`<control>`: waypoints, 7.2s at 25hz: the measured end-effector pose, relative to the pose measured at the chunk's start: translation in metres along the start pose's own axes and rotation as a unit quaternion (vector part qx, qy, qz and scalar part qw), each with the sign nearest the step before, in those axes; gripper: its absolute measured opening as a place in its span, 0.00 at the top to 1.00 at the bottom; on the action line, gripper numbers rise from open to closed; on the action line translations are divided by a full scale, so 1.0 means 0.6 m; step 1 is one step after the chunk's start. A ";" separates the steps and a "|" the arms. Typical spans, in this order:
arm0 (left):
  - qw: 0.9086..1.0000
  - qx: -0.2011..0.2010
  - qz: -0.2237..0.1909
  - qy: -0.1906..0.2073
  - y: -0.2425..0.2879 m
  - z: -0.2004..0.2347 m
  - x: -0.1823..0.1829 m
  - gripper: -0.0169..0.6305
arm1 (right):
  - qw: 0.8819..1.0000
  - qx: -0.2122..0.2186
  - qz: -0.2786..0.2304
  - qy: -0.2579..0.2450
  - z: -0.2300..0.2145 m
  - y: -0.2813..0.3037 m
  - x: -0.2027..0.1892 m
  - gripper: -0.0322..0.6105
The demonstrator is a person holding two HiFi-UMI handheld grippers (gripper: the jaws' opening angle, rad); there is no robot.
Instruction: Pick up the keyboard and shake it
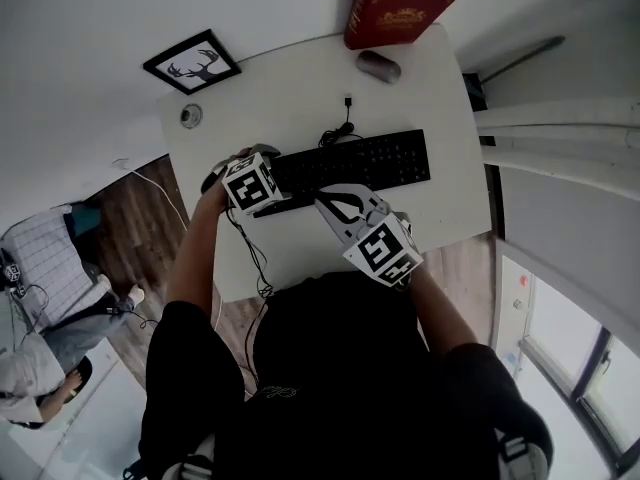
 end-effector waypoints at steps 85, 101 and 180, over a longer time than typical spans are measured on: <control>0.957 0.278 0.060 0.051 -0.090 -0.183 -0.005 0.58 | 0.817 0.218 0.406 -0.346 -0.124 -0.064 -0.286 0.80; 0.921 0.350 0.138 0.100 -0.003 -0.166 -0.039 0.69 | 0.849 0.127 0.384 -0.340 -0.109 -0.080 -0.308 0.82; 0.672 0.688 -0.034 0.273 -0.612 -0.245 0.304 0.86 | 0.677 -0.455 0.337 -0.470 -0.234 -0.520 0.250 0.81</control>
Point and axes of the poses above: the fingertips, and each gripper's own axes: y forward along the fingers, z to its left, x out of its top, the point moved 4 cm from there along -y, backward along the fingers, and after that the axes turned 6 degrees about -y, right-handed, at the moved point
